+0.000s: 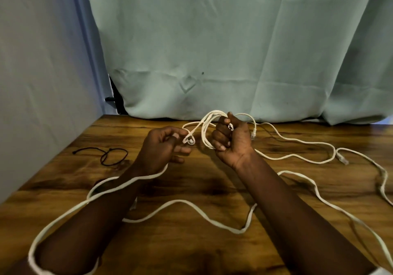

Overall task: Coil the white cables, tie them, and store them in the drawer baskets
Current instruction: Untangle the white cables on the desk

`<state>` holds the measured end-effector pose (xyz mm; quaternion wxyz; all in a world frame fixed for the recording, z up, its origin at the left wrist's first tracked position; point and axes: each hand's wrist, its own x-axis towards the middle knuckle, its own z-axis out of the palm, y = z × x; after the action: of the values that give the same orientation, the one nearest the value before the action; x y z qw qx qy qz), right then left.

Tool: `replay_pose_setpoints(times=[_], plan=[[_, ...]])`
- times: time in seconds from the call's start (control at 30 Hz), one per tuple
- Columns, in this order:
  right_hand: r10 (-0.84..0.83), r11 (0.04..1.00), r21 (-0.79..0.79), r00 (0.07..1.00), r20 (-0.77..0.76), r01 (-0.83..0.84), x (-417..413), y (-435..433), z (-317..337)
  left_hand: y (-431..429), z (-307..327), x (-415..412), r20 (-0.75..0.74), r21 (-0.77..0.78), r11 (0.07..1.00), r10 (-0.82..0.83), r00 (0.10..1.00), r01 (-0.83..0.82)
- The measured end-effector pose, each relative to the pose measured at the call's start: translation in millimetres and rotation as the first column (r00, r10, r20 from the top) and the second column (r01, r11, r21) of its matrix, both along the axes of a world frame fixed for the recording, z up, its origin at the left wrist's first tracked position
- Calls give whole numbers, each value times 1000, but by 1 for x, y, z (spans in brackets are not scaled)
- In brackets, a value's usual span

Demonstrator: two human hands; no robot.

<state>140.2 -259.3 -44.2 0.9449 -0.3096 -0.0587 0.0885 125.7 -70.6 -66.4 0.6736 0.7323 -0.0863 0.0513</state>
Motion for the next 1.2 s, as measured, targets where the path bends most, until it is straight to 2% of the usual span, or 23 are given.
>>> replay_pose_setpoints(times=[0.1, 0.17, 0.33, 0.43, 0.53, 0.63, 0.73, 0.8, 0.87, 0.93, 1.0, 1.07, 1.1, 1.13, 1.2], plan=[[13, 1000, -10, 998, 65, -13, -1, -10, 4, 12, 2, 3, -109, -81, 995, 54, 993, -63], [26, 999, -22, 996, 84, -24, -2, -16, 4, 21, 0, 6, -81, 45, 999, 28, 996, -24], [39, 999, 21, 994, 104, -41, -5, -18, 6, 21, -9, 4, 137, 447, 893, -20, 990, -44], [-29, 996, 81, 998, 62, 24, -6, -22, 12, 12, -9, -5, 357, 548, 819, -46, 933, -169], [-100, 986, 136, 995, 25, 96, -8, -25, 14, 11, -1, -8, 504, 669, 674, -104, 857, -312], [-118, 977, 182, 993, 13, 113, -7, -20, 13, 4, 4, -7, 443, 801, 510, -155, 883, -312], [-157, 973, 179, 987, 41, 147, -6, -13, 13, -12, 1, -14, 281, 901, 397, -225, 933, -175], [-212, 972, 121, 975, 71, 202, -6, -7, 13, -20, -2, -20, 241, 899, 423, -253, 937, -117], [-270, 963, 36, 957, 105, 268, -5, -1, 11, -25, -3, -26, 278, 852, 515, -287, 917, -97], [-321, 937, -89, 933, 164, 338, -2, 5, 7, -24, -2, -31, 277, 781, 625, -333, 901, -9], [-350, 865, -273, 896, 273, 421, 1, 12, -2, -21, -1, -35, 232, 682, 721, -369, 900, 120], [-326, 700, -504, 855, 405, 506, -5, 19, -10, -20, 2, -39, 139, 526, 805, -401, 906, 275], [-263, 573, -632, 847, 461, 522, -11, 21, -13, -18, 5, -41, 78, 433, 832, -420, 904, 348], [-166, 401, -745, 842, 514, 534, -16, 21, -15, -16, 6, -41, 23, 349, 843, -445, 895, 410], [84, 87, -811, 807, 584, 578, -24, 19, -17, -7, 13, -38, -74, 268, 823, -500, 863, 500]])
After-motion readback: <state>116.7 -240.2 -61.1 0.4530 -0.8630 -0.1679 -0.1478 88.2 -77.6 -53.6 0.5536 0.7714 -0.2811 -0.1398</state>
